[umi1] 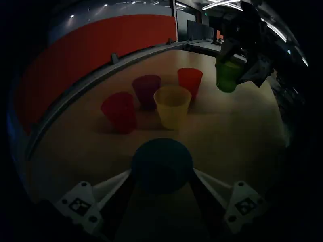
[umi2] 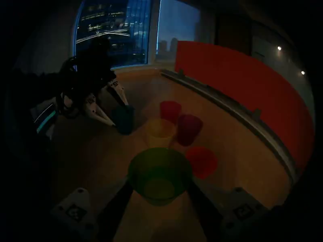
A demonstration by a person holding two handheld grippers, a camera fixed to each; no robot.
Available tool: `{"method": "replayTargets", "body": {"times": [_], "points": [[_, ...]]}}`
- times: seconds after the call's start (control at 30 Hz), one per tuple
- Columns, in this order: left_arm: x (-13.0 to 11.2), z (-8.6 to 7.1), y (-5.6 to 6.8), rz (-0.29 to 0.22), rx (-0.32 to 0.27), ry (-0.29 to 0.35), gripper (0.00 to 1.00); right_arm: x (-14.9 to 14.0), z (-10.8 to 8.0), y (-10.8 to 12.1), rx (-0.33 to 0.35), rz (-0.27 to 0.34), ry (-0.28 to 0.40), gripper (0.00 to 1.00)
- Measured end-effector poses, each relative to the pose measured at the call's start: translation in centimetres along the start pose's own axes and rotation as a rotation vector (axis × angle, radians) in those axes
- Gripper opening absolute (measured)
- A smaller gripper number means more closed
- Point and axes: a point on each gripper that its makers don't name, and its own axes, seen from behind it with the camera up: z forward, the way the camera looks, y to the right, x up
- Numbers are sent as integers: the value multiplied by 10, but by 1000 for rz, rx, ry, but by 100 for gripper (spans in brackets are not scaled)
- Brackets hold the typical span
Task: Pour water
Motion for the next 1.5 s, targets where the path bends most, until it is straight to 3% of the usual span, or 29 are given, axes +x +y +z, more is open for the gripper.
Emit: {"method": "replayTargets", "body": {"times": [0.7, 1.07, 1.5], "points": [[-34, -13, 5, -28, 22, -58, 87, -26, 19, -5, 11, 47, -16, 100], [-37, -26, 9, -27, 36, -50, 87, -39, 32, -9, 12, 63, -35, 100], [-35, -29, 11, -17, 36, -48, 87, -51, 36, -10, 7, 74, -53, 100]]}}
